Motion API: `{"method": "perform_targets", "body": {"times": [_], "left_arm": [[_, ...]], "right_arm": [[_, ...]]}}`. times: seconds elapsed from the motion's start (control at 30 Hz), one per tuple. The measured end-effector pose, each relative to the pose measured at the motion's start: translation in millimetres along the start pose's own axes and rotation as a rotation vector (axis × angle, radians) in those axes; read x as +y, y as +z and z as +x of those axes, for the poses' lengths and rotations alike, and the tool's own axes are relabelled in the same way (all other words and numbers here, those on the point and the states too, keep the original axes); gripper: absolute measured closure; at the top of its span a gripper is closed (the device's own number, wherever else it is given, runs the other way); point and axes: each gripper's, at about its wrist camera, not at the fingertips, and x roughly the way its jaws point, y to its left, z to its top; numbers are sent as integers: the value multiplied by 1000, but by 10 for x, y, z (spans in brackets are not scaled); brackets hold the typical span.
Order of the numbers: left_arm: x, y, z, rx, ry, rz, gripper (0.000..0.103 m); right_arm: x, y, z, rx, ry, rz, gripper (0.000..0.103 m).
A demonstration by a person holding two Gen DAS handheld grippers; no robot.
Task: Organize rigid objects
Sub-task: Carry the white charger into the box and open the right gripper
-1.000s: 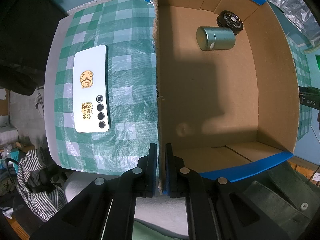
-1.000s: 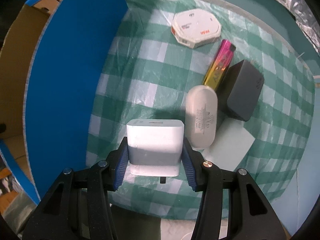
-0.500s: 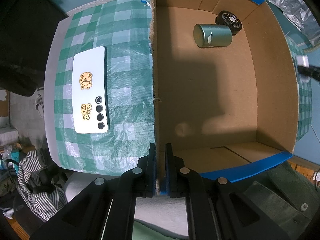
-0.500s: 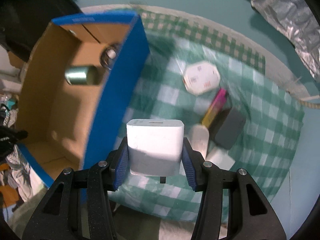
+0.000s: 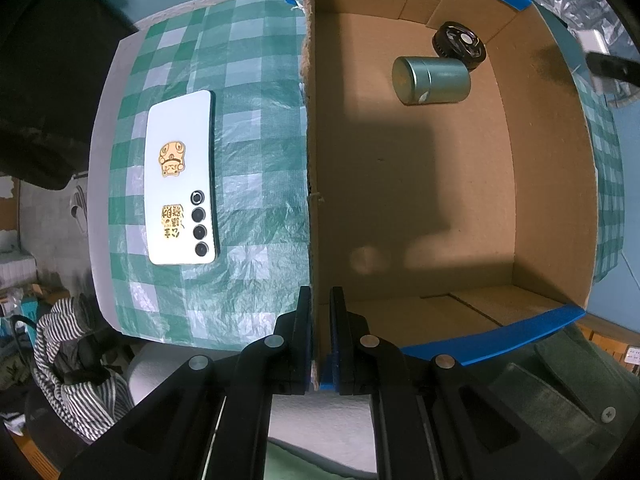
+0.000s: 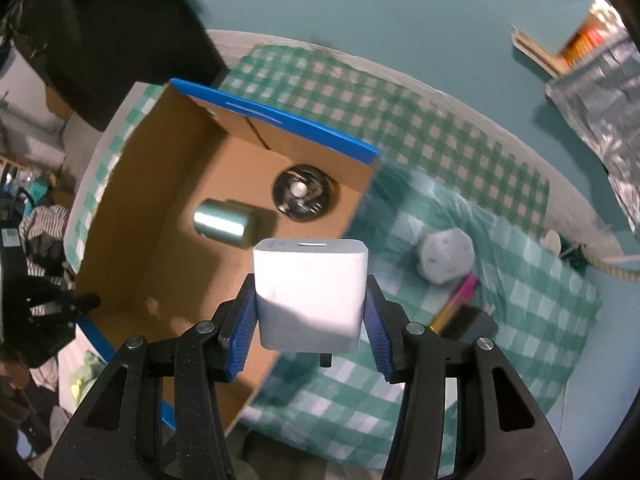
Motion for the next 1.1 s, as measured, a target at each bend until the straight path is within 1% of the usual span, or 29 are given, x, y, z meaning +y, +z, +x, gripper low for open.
{"method": "perform_targets", "body": {"times": [0.23, 0.53, 0.73, 0.93, 1.0, 1.1], "left_arm": [[13, 3, 8, 2, -2, -2, 96], [53, 12, 13, 1, -3, -15, 96], [51, 31, 13, -2, 0, -16, 96], [51, 33, 13, -1, 1, -19, 96], [50, 33, 18, -1, 1, -19, 96], [49, 33, 19, -2, 1, -17, 96]], "right_arm": [[218, 182, 177, 25, 8, -60, 53], [363, 264, 427, 69, 28, -101, 53], [355, 232, 603, 108, 14, -97, 53], [298, 195, 660, 126, 5, -75, 53], [295, 196, 645, 114, 17, -71, 53], [288, 209, 615, 100, 9, -66, 53]]}}
